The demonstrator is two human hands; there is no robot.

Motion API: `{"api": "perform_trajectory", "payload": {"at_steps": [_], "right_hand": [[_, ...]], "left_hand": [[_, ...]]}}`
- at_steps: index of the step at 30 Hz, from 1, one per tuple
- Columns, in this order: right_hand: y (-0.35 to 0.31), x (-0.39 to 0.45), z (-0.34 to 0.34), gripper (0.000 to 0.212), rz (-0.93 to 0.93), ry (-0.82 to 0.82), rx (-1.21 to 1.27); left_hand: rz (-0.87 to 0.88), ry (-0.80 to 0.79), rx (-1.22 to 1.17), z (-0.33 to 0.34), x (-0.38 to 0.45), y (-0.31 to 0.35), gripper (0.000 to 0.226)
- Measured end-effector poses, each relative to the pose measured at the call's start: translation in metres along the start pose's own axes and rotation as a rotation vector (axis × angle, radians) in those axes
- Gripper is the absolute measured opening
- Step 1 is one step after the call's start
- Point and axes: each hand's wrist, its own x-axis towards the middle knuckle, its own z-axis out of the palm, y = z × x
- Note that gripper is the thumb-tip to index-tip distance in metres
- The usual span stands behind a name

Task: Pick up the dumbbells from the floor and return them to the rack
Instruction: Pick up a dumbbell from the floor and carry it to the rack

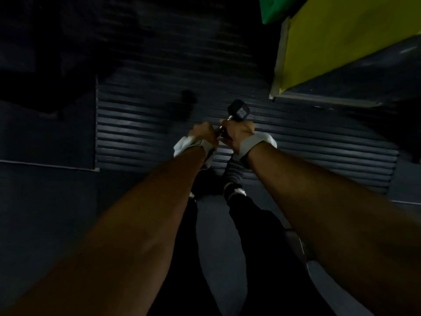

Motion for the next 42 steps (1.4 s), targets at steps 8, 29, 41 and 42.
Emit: {"api": "perform_trajectory", "payload": {"at_steps": [8, 29, 41, 42], "right_hand": [[-0.039, -0.159, -0.012, 0.049, -0.362, 0.092, -0.561], [-0.031, -0.404, 0.044, 0.027, -1.771, -0.32, -1.945], [0.1, -0.566, 0.178, 0.017, -2.173, -0.472, -2.105], [0.117, -0.581, 0.19, 0.016, -2.191, -0.487, -2.116]], "left_hand": [[-0.006, 0.143, 0.026, -0.085, -0.145, -0.029, 0.036], [-0.244, 0.512, 0.109, -0.13, -0.406, -0.165, 0.024], [-0.529, 0.65, -0.191, -0.081, -0.548, -0.327, 0.021], [-0.541, 0.679, -0.2, -0.077, -0.56, -0.347, 0.021]]}}
